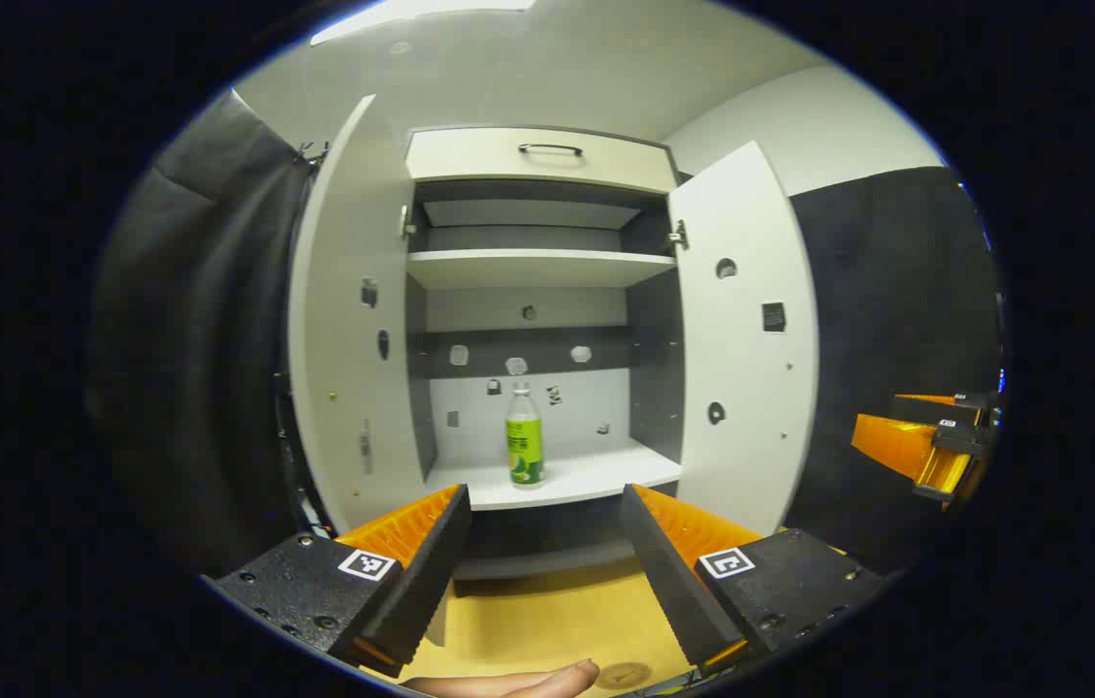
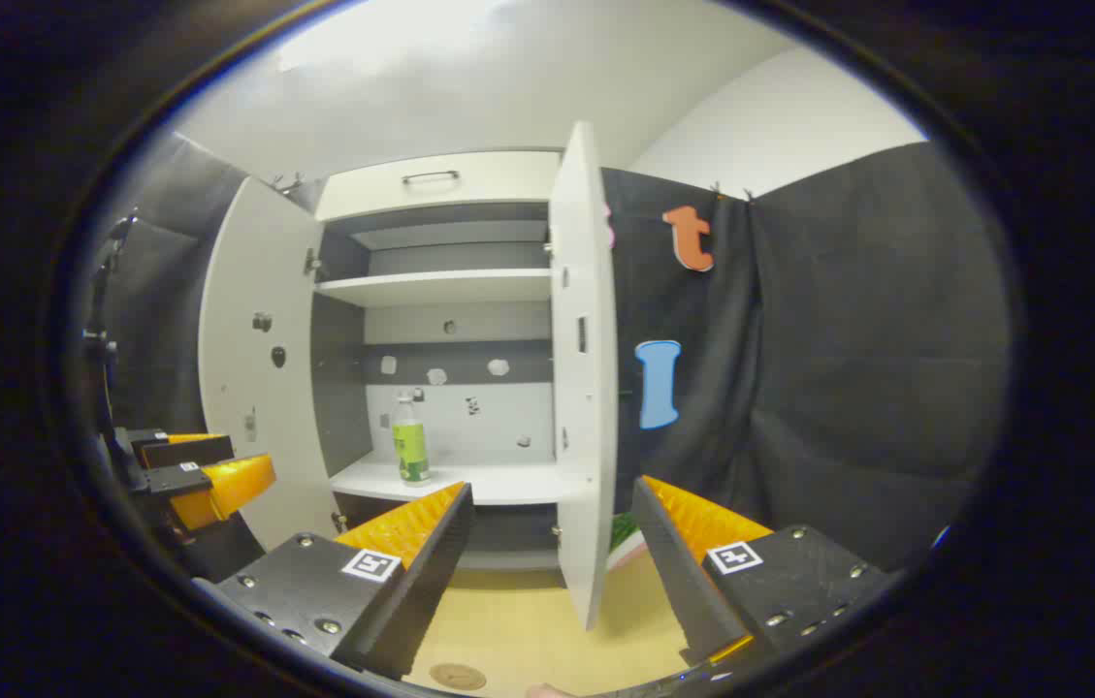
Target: Grasp the bottle in the cabinet with the left hand and place it on the coaster, then close the right door with the right hand and the left door with the left hand.
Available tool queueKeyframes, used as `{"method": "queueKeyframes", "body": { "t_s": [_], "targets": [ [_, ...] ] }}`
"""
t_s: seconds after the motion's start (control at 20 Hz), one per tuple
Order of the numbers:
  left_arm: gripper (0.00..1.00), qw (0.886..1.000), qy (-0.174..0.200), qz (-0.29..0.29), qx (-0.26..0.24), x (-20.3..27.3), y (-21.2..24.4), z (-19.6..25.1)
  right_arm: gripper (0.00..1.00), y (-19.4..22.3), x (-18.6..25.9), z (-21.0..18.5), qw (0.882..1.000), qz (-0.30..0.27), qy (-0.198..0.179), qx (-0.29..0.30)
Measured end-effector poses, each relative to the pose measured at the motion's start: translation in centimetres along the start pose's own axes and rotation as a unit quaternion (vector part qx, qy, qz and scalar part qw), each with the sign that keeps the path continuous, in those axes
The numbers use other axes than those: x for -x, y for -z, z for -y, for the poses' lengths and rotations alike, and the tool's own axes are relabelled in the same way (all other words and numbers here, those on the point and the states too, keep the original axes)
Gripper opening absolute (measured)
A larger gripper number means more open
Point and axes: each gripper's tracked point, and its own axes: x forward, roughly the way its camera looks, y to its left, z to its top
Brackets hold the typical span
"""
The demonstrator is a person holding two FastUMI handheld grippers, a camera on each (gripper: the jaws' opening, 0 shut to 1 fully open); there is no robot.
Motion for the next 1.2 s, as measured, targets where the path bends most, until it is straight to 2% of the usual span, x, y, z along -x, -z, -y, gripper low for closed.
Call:
{"method": "queueKeyframes", "body": {
  "t_s": [0.15, 0.3, 0.5, 0.55, 0.75, 0.85, 0.9, 1.05, 1.15, 1.2],
  "targets": [
    [0.97, 0.999, -0.051, -0.001, -0.001, -0.3, -0.2, -3.6, 0.99, -0.2, -2.3, -2.3, 0.999, 0.0, -0.039, 0.035],
    [0.98, 0.996, -0.086, -0.005, -0.005, -0.9, -1.0, -5.4, 0.97, -1.4, -4.1, -2.6, 0.996, 0.01, -0.051, 0.068],
    [0.97, 0.993, -0.113, 0.011, -0.029, -1.0, -2.8, -5.9, 0.96, -1.4, -5.4, -1.4, 0.996, 0.012, -0.053, 0.073],
    [0.98, 0.992, -0.117, 0.015, -0.032, -0.9, -3.2, -6.0, 0.94, -1.3, -5.4, -1.1, 0.996, 0.011, -0.055, 0.075],
    [0.95, 0.991, -0.127, 0.02, -0.036, -0.3, -3.7, -5.5, 0.98, -1.7, -5.4, -0.2, 0.994, 0.025, -0.062, 0.083],
    [0.98, 0.991, -0.129, 0.024, -0.033, -0.1, -3.8, -5.0, 0.94, -1.9, -5.1, -0.4, 0.993, 0.033, -0.068, 0.086],
    [0.95, 0.992, -0.125, 0.022, -0.029, 0.0, -3.5, -4.3, 0.96, -1.7, -5.1, -0.7, 0.993, 0.032, -0.074, 0.085],
    [0.96, 0.991, -0.132, 0.023, -0.025, 0.1, -3.4, -4.1, 0.95, -1.5, -4.9, -2.0, 0.994, 0.023, -0.091, 0.061],
    [0.99, 0.991, -0.131, 0.027, -0.008, -0.3, -3.4, -3.9, 0.96, -2.0, -5.2, -1.6, 0.994, 0.027, -0.084, 0.057],
    [0.96, 0.992, -0.125, 0.021, -0.001, -0.7, -2.9, -3.7, 0.96, -2.0, -5.3, -1.6, 0.995, 0.027, -0.081, 0.05]
  ]
}}
